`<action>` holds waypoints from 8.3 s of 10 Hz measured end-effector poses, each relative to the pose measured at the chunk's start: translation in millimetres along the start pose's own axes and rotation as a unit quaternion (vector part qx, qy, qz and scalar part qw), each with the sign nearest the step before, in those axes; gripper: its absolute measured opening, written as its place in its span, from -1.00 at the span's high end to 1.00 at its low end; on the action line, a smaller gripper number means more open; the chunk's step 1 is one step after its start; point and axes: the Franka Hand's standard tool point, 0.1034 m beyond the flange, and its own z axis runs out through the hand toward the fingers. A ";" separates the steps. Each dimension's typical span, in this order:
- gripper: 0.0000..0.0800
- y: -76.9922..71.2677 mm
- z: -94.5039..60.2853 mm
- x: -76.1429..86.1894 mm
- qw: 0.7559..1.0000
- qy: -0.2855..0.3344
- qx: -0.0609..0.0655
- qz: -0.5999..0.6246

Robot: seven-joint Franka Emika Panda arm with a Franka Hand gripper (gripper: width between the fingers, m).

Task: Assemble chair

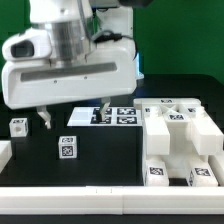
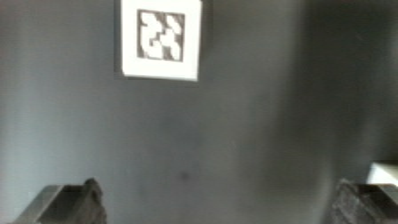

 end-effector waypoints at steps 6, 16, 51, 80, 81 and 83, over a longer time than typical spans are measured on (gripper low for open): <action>-0.62 13.6 8.6 -11.2 1.000 0.010 0.003 0.026; -0.62 26.9 33.4 -34.5 0.999 0.016 -0.018 0.042; 0.32 -143.0 -63.2 58.7 0.996 0.040 -0.013 0.079; -0.27 -195.7 -36.8 82.3 0.993 0.059 -0.018 0.099; -0.27 -195.6 -36.6 82.2 0.993 0.059 -0.018 0.099; -0.60 -194.9 -39.3 83.6 0.993 0.060 -0.017 0.100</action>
Offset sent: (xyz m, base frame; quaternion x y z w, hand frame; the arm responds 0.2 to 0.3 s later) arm 0.0000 0.0000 0.0000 0.0000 0.0000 0.0000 1.0000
